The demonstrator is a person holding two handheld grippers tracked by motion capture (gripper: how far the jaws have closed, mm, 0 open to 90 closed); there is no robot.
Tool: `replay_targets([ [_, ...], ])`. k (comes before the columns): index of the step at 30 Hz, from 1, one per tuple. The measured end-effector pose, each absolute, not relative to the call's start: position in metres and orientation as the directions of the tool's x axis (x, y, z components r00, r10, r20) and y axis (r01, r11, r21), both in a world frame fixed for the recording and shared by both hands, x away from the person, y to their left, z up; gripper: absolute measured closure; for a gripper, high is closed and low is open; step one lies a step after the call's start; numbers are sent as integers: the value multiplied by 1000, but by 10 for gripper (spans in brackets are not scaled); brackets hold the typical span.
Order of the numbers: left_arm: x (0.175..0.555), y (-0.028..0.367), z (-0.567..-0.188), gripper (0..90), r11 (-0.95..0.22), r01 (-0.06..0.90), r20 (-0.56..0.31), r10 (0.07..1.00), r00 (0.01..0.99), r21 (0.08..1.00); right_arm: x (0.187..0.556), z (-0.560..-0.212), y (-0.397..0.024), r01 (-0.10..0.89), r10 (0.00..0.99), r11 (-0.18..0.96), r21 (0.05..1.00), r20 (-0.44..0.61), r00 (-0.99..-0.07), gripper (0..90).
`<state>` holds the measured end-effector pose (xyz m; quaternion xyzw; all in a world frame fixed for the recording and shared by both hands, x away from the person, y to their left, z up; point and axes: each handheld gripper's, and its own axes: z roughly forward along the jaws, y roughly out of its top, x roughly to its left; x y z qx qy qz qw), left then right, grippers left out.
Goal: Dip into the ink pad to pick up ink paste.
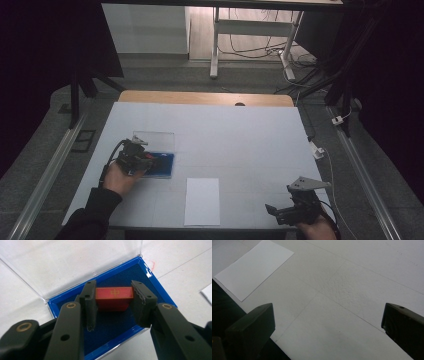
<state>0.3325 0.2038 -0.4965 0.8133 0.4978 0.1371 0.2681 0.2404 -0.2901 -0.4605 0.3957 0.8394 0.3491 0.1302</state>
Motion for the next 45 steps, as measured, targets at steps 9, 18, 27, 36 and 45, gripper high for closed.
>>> replay_targets([
  [9,330,199,-496,589,-381,729,-4,885,465,569,241,-461,-290,574,756,442,689,58,-652,0],
  [18,330,208,-497,586,-351,726,-58,879,472,591,240,-460,-290,567,751,445,694,55,-657,0],
  [27,328,208,-495,583,-375,702,-24,873,487,606,240,-460,-290,565,750,449,692,52,-660,0],
  [36,323,210,-485,583,-356,674,-21,876,482,647,239,-460,-290,564,749,450,693,50,-661,0],
  [45,319,211,-477,583,-325,662,-38,881,471,676,239,-460,-290,562,748,452,693,49,-662,0],
])
